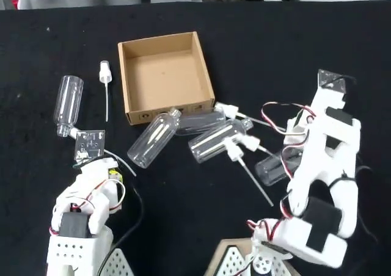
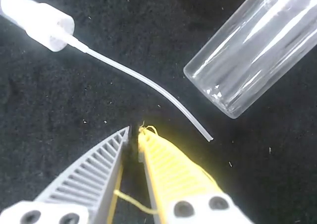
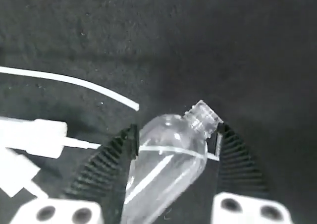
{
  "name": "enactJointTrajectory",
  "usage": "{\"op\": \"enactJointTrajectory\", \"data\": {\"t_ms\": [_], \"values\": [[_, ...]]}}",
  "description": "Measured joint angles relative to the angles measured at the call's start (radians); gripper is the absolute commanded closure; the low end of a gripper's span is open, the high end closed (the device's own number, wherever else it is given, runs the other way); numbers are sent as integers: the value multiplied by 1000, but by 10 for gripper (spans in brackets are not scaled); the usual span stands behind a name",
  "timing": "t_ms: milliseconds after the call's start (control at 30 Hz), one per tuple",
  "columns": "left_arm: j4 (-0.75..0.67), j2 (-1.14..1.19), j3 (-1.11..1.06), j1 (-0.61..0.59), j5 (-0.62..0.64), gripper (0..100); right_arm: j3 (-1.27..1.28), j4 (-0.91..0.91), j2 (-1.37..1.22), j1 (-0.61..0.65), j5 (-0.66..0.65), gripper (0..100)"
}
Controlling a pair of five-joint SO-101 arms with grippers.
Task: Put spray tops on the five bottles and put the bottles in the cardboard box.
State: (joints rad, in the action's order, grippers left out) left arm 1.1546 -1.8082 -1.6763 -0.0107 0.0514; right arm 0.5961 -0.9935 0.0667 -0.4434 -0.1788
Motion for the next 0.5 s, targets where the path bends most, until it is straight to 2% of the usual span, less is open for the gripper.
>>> {"op": "enactJointTrajectory", "data": {"t_ms": [500], "values": [[0,0,0,0,0,970,-2,23,-91,0,35,782]]}}
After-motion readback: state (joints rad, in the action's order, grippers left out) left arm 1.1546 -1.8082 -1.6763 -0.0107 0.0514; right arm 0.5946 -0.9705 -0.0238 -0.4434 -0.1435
